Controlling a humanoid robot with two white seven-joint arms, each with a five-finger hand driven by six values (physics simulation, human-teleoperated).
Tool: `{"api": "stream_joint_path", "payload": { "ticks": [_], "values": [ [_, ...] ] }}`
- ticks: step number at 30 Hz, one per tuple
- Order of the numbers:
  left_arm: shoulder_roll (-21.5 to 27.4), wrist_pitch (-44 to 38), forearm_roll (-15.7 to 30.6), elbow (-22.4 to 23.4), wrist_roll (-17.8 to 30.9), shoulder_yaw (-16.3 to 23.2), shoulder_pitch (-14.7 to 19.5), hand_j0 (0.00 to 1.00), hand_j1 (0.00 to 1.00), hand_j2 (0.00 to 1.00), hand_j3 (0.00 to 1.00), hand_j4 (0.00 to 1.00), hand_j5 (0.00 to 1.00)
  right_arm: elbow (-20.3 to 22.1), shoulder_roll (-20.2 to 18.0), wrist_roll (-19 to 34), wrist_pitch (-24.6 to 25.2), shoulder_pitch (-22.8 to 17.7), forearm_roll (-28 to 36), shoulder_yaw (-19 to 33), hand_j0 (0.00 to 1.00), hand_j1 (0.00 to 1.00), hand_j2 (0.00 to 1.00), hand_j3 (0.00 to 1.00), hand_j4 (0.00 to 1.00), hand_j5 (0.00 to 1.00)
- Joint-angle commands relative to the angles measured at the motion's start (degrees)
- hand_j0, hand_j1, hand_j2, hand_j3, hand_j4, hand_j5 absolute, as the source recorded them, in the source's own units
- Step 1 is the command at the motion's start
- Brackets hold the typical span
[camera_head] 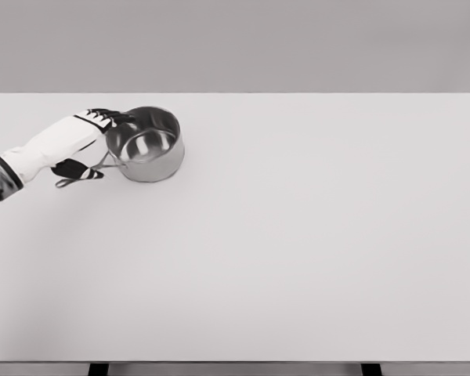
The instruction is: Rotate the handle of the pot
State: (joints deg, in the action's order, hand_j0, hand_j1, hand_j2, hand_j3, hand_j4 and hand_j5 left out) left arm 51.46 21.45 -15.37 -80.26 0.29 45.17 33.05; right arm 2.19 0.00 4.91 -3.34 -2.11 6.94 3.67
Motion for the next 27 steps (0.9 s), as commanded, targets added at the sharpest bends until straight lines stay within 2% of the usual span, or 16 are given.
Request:
{"api": "stream_joint_path", "payload": {
  "ticks": [1, 27],
  "values": [
    [0.05, 0.08, 0.08, 1.59, -0.03, -0.08, 0.00, 1.00, 1.00, 1.00, 1.00, 1.00, 1.00, 0.00, 0.00, 0.01, 0.00, 0.09, 0.01, 0.02, 1.00, 1.00, 1.00, 1.00, 1.00, 1.00],
    [-0.65, 0.00, -2.03, 8.01, -0.03, -0.08, 2.90, 1.00, 1.00, 1.00, 1.00, 1.00, 1.00, 0.00, 0.00, 0.01, 0.00, 0.00, 0.01, -0.06, 1.00, 1.00, 1.00, 1.00, 1.00, 1.00]
  ]
}}
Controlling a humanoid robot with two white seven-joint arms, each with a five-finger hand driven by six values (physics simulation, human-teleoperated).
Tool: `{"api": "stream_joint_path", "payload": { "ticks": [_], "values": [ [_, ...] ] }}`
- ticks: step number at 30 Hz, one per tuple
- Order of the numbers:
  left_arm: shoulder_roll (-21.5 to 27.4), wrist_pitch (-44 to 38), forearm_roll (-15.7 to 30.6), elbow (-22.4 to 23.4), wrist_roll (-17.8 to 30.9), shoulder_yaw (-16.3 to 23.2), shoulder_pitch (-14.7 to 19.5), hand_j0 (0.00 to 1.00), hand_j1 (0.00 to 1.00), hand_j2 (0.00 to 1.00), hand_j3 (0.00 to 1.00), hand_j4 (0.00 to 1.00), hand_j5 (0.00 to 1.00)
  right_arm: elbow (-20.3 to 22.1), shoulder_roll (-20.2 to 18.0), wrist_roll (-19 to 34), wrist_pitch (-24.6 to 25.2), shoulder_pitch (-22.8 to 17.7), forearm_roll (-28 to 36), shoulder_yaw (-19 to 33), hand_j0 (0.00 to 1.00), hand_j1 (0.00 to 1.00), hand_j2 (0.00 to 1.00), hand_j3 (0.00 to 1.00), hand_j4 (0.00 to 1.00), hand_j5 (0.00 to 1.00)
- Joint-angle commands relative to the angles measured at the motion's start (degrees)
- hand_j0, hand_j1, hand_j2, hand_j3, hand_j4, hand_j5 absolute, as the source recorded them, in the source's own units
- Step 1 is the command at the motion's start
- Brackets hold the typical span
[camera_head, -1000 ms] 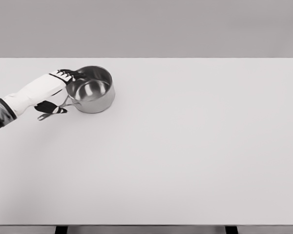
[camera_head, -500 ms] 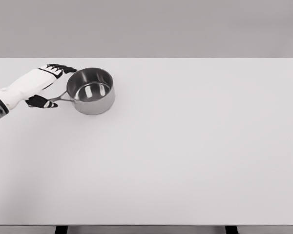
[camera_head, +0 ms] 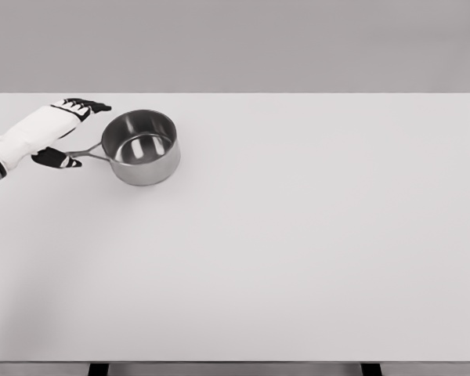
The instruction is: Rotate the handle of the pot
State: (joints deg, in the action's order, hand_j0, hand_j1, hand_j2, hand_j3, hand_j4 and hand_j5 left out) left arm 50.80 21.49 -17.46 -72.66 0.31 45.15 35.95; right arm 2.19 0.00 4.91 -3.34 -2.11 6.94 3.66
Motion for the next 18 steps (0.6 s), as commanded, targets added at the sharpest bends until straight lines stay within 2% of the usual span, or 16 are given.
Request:
{"api": "stream_joint_path", "payload": {
  "ticks": [1, 18],
  "values": [
    [0.00, -0.04, 0.06, 0.77, -0.05, -0.07, 0.00, 1.00, 1.00, 1.00, 1.00, 1.00, 1.00, 0.00, 0.00, 0.10, 0.00, 0.00, 0.01, 0.03, 1.00, 1.00, 1.00, 1.00, 1.00, 1.00],
    [-1.32, -0.04, -1.18, 5.51, -0.05, 0.02, 2.02, 1.00, 1.00, 1.00, 1.00, 1.00, 1.00, 0.00, 0.00, 0.01, 0.00, 0.00, 0.01, 0.03, 1.00, 1.00, 1.00, 1.00, 1.00, 1.00]
  ]
}}
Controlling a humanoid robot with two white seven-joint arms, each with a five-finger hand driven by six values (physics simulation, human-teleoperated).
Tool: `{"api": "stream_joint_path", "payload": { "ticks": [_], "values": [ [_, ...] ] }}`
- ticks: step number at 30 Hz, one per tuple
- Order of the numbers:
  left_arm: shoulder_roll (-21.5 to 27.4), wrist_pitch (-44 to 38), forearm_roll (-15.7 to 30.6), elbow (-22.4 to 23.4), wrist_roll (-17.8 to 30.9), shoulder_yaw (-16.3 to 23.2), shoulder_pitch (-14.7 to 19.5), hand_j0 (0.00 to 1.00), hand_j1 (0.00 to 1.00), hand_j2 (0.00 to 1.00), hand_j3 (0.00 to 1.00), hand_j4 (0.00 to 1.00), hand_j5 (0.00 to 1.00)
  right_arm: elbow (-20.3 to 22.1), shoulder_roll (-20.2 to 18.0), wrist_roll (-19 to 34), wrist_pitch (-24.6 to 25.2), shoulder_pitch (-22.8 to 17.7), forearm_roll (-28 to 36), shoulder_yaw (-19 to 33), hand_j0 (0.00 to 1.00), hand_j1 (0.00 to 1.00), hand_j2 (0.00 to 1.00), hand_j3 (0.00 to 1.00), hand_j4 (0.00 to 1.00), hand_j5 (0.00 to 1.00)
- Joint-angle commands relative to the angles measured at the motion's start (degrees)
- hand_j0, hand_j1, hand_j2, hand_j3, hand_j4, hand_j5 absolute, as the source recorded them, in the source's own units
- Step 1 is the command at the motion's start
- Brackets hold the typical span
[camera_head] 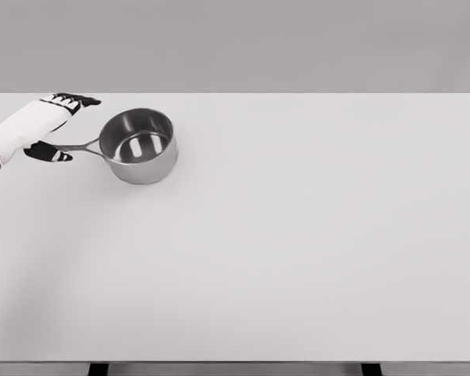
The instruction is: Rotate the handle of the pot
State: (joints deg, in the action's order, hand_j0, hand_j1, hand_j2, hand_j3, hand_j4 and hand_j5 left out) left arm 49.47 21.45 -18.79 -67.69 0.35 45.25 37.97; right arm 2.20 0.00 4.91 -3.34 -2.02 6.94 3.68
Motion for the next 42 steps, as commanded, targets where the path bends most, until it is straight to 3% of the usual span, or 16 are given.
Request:
{"api": "stream_joint_path", "payload": {
  "ticks": [1, 42],
  "values": [
    [0.01, 0.00, 0.15, 0.54, -0.08, -0.07, 0.00, 1.00, 1.00, 1.00, 1.00, 1.00, 1.00, 0.00, 0.00, 0.01, 0.00, 0.00, 0.00, 0.01, 1.00, 1.00, 1.00, 1.00, 1.00, 1.00],
    [-1.74, 0.00, -2.22, 7.39, -0.08, 0.02, 3.07, 1.00, 1.00, 1.00, 1.00, 1.00, 1.00, 0.00, 0.00, 0.01, 0.00, -0.09, 0.00, 0.01, 1.00, 1.00, 1.00, 1.00, 1.00, 1.00]
  ]
}}
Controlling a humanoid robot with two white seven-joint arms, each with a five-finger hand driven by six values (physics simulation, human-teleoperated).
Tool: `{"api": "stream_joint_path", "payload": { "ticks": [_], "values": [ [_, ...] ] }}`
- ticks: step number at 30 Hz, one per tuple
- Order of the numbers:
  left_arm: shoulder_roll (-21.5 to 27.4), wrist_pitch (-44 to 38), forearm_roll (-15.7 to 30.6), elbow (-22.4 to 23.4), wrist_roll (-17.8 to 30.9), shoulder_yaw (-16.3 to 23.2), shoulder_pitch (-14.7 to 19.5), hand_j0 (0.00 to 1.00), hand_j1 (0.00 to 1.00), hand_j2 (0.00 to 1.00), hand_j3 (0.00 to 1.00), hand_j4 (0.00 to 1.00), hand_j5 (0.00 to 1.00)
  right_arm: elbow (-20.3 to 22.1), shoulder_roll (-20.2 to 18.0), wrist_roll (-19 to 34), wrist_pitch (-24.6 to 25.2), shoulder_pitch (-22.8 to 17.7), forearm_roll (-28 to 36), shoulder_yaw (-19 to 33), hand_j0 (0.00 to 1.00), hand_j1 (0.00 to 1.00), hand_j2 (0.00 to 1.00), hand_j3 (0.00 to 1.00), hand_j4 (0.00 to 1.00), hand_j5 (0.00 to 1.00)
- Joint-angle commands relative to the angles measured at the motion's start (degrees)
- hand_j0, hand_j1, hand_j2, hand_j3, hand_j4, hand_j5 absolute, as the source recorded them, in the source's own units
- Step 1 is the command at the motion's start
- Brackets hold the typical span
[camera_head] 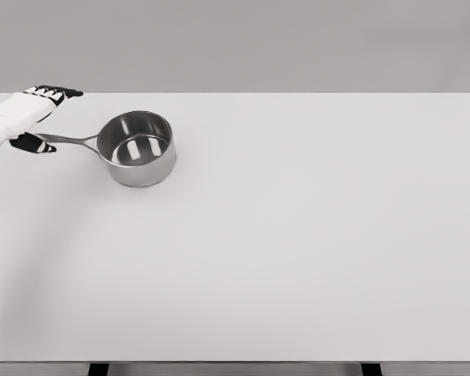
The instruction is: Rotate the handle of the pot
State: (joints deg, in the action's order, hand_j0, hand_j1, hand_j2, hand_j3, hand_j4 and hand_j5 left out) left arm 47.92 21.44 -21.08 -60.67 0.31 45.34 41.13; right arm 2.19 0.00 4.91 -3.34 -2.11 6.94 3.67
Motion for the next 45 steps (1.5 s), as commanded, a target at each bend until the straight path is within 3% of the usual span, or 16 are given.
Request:
{"api": "stream_joint_path", "payload": {
  "ticks": [1, 23, 30, 38, 45],
  "values": [
    [-0.37, 0.00, 0.07, 0.55, 0.04, -0.08, 0.00, 1.00, 1.00, 1.00, 1.00, 1.00, 1.00, 0.00, 0.00, 0.01, 0.00, 0.00, 0.01, 0.02, 1.00, 1.00, 1.00, 1.00, 1.00, 1.00],
    [0.15, 0.71, 0.07, -0.41, -0.05, -0.17, 0.00, 1.00, 1.00, 1.00, 1.00, 1.00, 1.00, 0.00, 0.00, 0.01, 0.00, 0.00, 0.01, 0.02, 1.00, 1.00, 1.00, 1.00, 1.00, 1.00],
    [0.77, 0.71, 0.25, -6.39, -0.05, -0.43, -1.40, 1.00, 1.00, 1.00, 1.00, 1.00, 1.00, 0.00, 0.00, 0.01, 0.00, 0.09, 0.01, 0.02, 1.00, 1.00, 1.00, 1.00, 1.00, 1.00],
    [5.69, 0.71, 0.51, -13.15, -0.05, -0.87, -4.04, 1.00, 1.00, 1.00, 1.00, 1.00, 1.00, 0.00, 0.00, 0.01, 0.00, 0.00, 0.01, 0.02, 1.00, 1.00, 1.00, 1.00, 1.00, 1.00],
    [10.17, 4.39, 0.51, -24.76, -0.22, -11.85, -14.24, 1.00, 1.00, 1.00, 1.00, 1.00, 1.00, 0.00, 0.00, 0.01, 0.00, 0.00, 0.01, 0.02, 1.00, 1.00, 1.00, 1.00, 1.00, 1.00]
  ]
}}
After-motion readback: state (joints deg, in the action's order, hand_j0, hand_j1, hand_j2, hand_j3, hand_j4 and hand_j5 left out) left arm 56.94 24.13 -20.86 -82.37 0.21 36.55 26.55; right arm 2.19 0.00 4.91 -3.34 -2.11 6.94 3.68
